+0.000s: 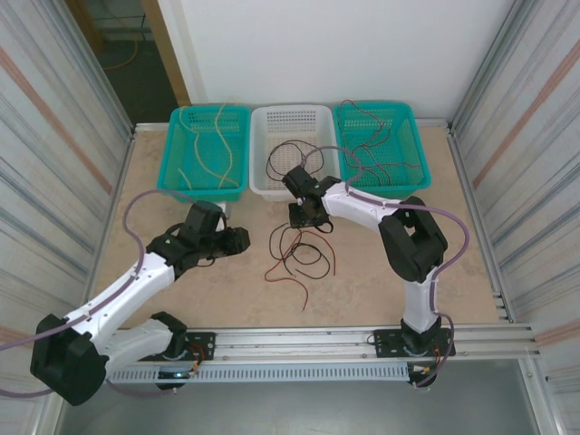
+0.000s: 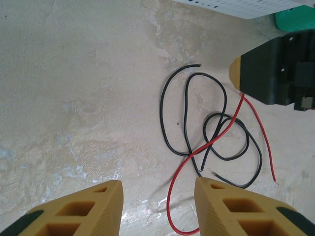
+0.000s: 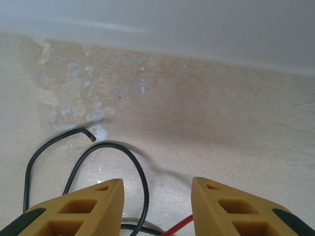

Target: Untangle the cables

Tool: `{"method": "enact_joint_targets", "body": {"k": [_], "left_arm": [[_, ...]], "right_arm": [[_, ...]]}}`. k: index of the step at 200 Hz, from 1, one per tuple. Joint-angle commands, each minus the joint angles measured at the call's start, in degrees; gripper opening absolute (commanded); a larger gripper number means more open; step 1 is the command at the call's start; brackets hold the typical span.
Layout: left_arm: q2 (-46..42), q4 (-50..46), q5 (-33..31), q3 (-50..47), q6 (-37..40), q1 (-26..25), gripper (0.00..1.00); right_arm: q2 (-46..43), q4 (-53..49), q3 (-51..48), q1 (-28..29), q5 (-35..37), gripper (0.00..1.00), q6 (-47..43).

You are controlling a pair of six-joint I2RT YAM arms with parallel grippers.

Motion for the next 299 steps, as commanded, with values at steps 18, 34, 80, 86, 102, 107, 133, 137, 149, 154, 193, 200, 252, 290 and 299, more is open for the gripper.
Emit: {"method": "enact_joint_targets", "body": {"k": [18,34,80,86,102,107,133,137,149,154,193,200,252,290,299], "left_arm": [[-2.0,-2.0,-1.6,1.8,-0.4,-0.2,0.43],[-2.7,-2.4,-2.1,2.4,-0.2,-0.2,0.43],[-4.6,-4.2,-4.1,4.1,1.3,-0.2,0.45],[-4.7,-4.1,-4.3,4.1,1.7,-0.2,0.46],[-4.3,-3.9,-4.5,4.0,1.9,-0.2,0.47],[-4.1,-3.7,-4.4,3.9,1.9,-0.2,0.48],[-2.7,-2.9,-3.1,3.8,1.4,-0.2,0.48],[-2.7,-2.7,-3.0,3.6,1.3,-0.2,0.48],[-3.0,-2.5,-2.8,3.4,1.1,-0.2,0.48],[-3.2,-2.5,-2.9,3.3,1.2,-0.2,0.48],[-5.2,-3.9,-3.7,3.1,1.4,-0.2,0.49],[-5.3,-4.1,-3.9,3.1,1.5,-0.2,0.49],[-4.0,-3.4,-3.5,3.4,1.8,-0.2,0.49],[-2.1,-1.6,-2.2,3.7,1.5,-0.2,0.5],[-1.5,-1.4,-1.8,4.0,1.5,-0.2,0.5]], "right_arm": [[2.0,1.5,-1.9,0.3,-3.6,0.38,-2.0],[2.3,1.6,-2.4,0.4,-3.5,0.37,-1.8],[0.0,2.6,-4.7,2.0,0.6,0.37,-1.4],[-1.2,3.4,-5.5,2.1,0.9,0.37,-1.5],[-3.9,5.2,-6.8,2.4,1.8,0.38,-2.0],[-4.5,5.3,-6.8,2.5,2.0,0.38,-2.3],[-5.8,4.8,-6.2,3.5,2.5,0.39,-3.4],[-5.6,4.7,-6.3,3.7,2.5,0.39,-3.4],[-5.0,4.3,-6.8,4.2,2.7,0.38,-3.4],[-4.7,4.2,-7.1,4.5,2.9,0.38,-3.4],[-5.8,3.3,-10.7,7.1,5.8,0.34,-2.2],[-6.4,3.1,-11.6,7.4,5.9,0.33,-1.8],[-15.1,1.6,-22.2,8.7,7.3,0.3,2.1],[-21.9,1.5,-24.7,8.6,7.4,0.32,3.8],[-21.7,2.0,-24.2,8.4,7.4,0.35,3.9]]}}
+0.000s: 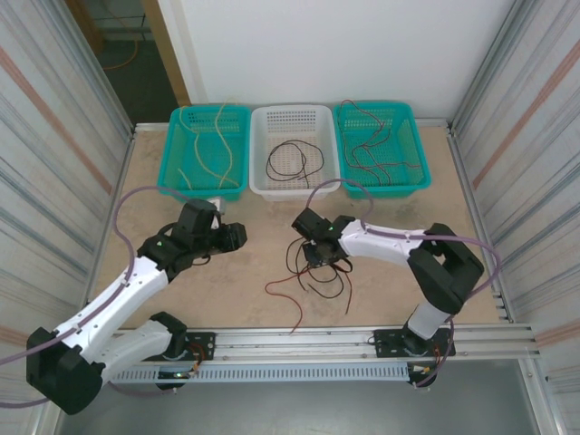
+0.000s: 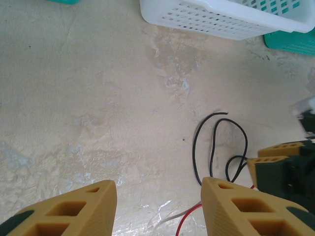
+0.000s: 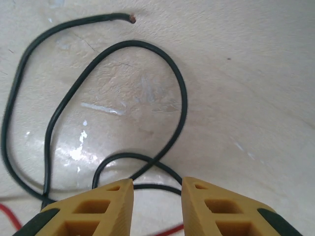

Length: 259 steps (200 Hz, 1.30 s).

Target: Untangle the cables

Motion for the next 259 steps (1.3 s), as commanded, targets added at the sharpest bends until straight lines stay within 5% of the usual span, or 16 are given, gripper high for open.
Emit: {"method": "enact_joint_targets", "body": {"k": [1,79,112,156,259], "left_arm": [[1.1,1.4,1.0,1.6,0.6,-0.2,0.5],[0.4,-0.7,0.3,3.2,2.4,-0.2,0.51],[0.3,-0.9,0.0,3.9,2.9,-0.2,0.51],[0.8,4.2,3.6,4.6,4.4,-0.1,0.58],[7.3,20.6,21.3,15.9,10.3,-2.1,0.71]], "right_arm": [[-2.5,-0.1,0.6,-0.4,1.3,0.35,2.3],[8.5,7.1,3.4,-4.9,-2.8,0.34,2.8],[9.7,7.1,4.3,-5.3,-2.3,0.18,2.6],[1.1,2.5,6.9,-4.4,0.3,0.0,-1.1],[-19.3,-1.8,21.8,2.3,2.2,0.0,-17.8]]}}
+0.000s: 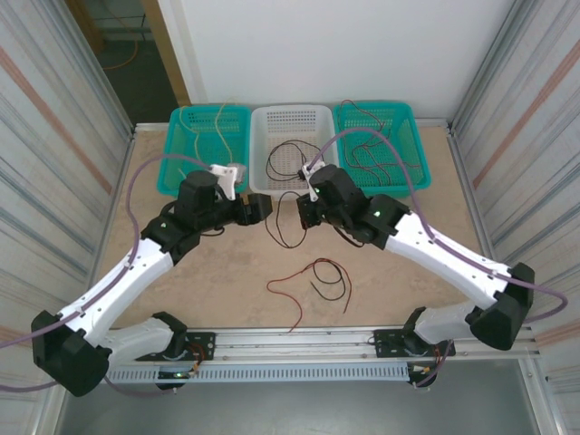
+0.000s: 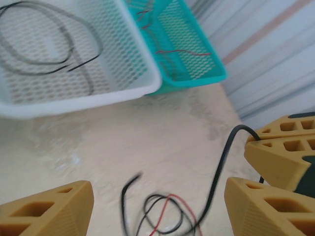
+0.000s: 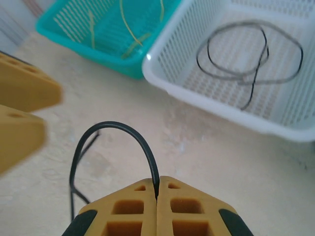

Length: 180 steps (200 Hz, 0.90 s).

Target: Untangle the cables

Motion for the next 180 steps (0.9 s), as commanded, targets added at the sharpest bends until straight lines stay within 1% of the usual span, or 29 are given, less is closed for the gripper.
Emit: {"method": "enact_joint_targets", "body": {"k": [1,20,44,80,87,94,116,138,146,157,171,180], "left_arm": [[0.8,4.8,5.9,4.5,4.1,-1.0,0.71],[2.3,4.2,6.2,6.9,5.6,-1.3,0.67],[3.3,5.3,9.2,8.4,6.7,-1.6,0.51],[3.6,7.1,11.6,9.1,7.5,-2.4,0.36],[3.8,6.9,11.9,9.2,7.7,-2.4,0.3],[3.9,6.5,11.7,9.6,8.1,-2.5,0.22],[3.8,4.2,9.7,11.0,9.5,-2.4,0.0],[3.1,3.2,8.1,12.2,10.4,-2.4,0.0],[2.8,3.1,7.7,12.7,10.6,-2.5,0.0],[2.5,3.1,7.5,13.4,10.9,-2.4,0.0],[2.4,2.7,6.9,14.4,10.7,-2.5,0.0],[2.4,2.5,6.6,15.3,10.1,-2.4,0.0]], "right_arm": [[-2.0,-1.8,3.2,0.9,0.2,0.0,-5.6],[-3.1,-1.3,5.6,1.6,-1.0,0.0,-7.0],[-3.4,-1.7,8.0,2.1,-1.1,0.0,-8.4],[-3.6,-1.1,8.4,2.2,-1.5,0.0,-8.9],[-3.7,-1.0,8.4,2.3,-1.5,0.0,-8.9],[-3.7,-0.8,8.3,2.3,-1.5,0.0,-8.9],[-3.9,-0.6,8.1,2.3,-0.8,0.0,-9.0],[-4.3,-0.5,7.6,2.2,0.4,0.0,-9.0],[-4.5,-0.3,7.3,2.3,1.2,0.04,-8.9],[-5.0,0.1,6.6,2.3,2.6,0.16,-8.6],[-5.6,1.0,5.1,2.1,4.5,0.39,-8.2],[-5.9,1.7,4.0,1.8,4.8,0.48,-7.9]]}}
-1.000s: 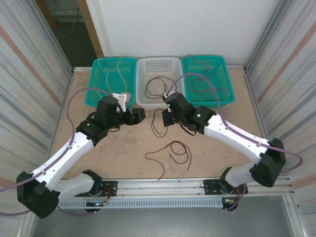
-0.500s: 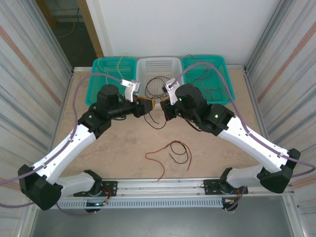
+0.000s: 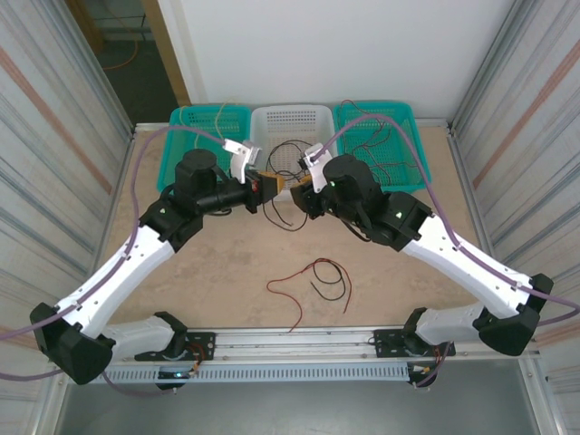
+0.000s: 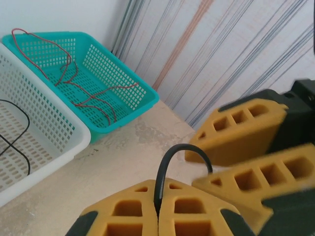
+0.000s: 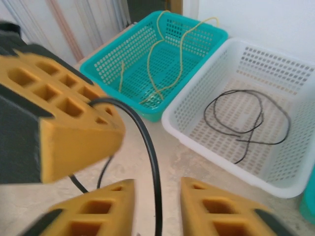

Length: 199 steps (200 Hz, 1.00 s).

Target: Untangle the cables

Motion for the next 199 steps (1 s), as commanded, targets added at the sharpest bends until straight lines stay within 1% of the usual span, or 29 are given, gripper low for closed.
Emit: {"method": "enact_joint_targets", "body": {"k": [1,20,42,60,77,101,115,138,161,181,199], "left_arm": [[-1.4,-0.4,-1.6,3.7,0.7,-0.1,0.0],[-0.9,-0.4,-0.5,5.3,-0.5,-0.1,0.0],[-0.2,-0.2,0.4,6.5,-1.3,-0.1,0.0],[0.4,-0.8,0.7,7.4,-1.1,-0.1,0.0],[1.0,-1.3,0.9,7.9,-0.7,-0.1,0.0],[3.1,-1.6,1.7,8.5,-1.0,-0.1,0.0],[4.6,-1.6,3.2,9.4,-1.4,-0.1,0.0],[6.8,-2.8,4.4,10.9,-0.7,-0.2,0.0],[9.8,-7.1,4.7,13.9,1.3,-0.2,0.0],[12.5,-12.6,6.4,17.4,3.9,-0.2,0.0],[13.1,-15.3,6.1,18.2,4.9,-0.2,0.0]], "right_arm": [[-2.7,1.5,-2.2,-0.1,3.5,0.49,-0.3],[-2.7,2.9,-4.9,-1.8,2.5,0.61,1.1],[-3.3,4.6,-8.0,-5.1,-0.9,0.63,4.1],[-4.6,6.0,-10.2,-8.1,-2.2,0.62,6.2],[-5.7,6.1,-11.2,-12.0,-3.0,0.61,8.5],[-7.0,5.8,-12.0,-18.0,-8.0,0.6,11.2],[-7.6,5.8,-12.5,-19.3,-9.0,0.59,11.4],[-8.5,5.5,-13.0,-20.4,-8.0,0.58,12.0],[-9.7,5.0,-13.1,-23.2,-7.6,0.55,13.0],[-10.7,5.0,-13.0,-26.6,-8.2,0.51,13.6],[-10.6,5.1,-12.5,-29.6,-11.1,0.5,13.6]]}}
